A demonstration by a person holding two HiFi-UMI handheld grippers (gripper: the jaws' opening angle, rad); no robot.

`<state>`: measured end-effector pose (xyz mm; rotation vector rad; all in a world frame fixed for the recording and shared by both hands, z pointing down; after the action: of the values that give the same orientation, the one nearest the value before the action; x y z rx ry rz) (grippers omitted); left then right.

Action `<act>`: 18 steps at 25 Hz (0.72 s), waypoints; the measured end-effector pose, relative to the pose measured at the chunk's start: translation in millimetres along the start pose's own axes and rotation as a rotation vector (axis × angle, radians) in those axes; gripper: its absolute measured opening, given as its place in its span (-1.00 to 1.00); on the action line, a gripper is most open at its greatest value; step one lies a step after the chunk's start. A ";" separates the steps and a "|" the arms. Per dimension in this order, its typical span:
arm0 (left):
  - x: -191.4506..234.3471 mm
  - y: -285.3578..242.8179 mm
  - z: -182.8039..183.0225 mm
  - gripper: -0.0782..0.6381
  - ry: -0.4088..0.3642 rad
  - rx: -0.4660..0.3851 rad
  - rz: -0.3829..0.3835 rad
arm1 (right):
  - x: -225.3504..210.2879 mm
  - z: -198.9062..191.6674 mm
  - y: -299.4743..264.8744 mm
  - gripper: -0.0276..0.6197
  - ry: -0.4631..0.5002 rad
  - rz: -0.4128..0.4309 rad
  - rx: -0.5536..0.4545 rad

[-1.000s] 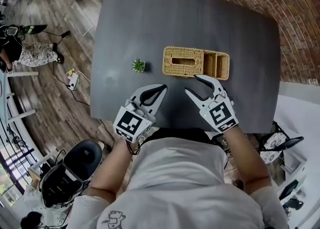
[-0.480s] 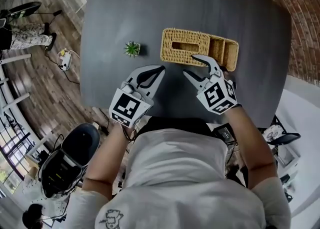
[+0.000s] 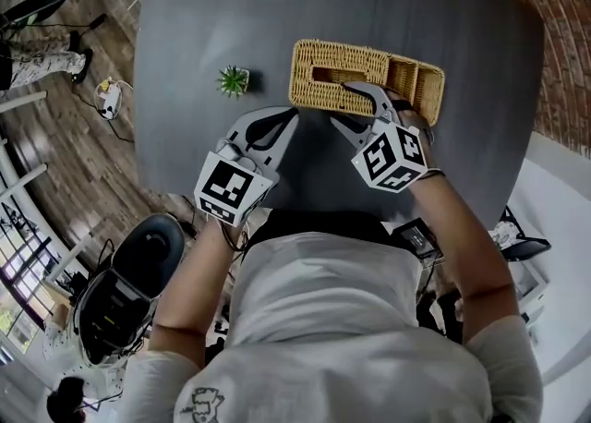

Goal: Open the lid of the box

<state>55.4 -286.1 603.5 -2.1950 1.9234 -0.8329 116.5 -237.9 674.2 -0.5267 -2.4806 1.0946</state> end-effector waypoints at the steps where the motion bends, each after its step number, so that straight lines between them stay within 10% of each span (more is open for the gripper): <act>1: 0.5 0.6 -0.7 -0.75 0.005 0.000 0.001 | 0.3 0.7 -1.3 -0.14 0.008 0.000 0.006; 18: 2.1 8.7 -3.7 -0.75 0.016 -0.006 0.023 | 1.2 0.2 -8.5 -0.17 0.069 0.029 0.045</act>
<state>46.1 -288.8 603.5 -2.1715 1.9569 -0.8448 113.8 -242.7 680.8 -0.5787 -2.3904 1.1208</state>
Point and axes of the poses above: the fingertips, and each gripper's own axes: y backward along the fingers, x to its left, z out of its top, the point moved 1 cm from there along y, backward along the fingers, and after that the axes turned 5 degrees about -z, right-handed, at the moved point
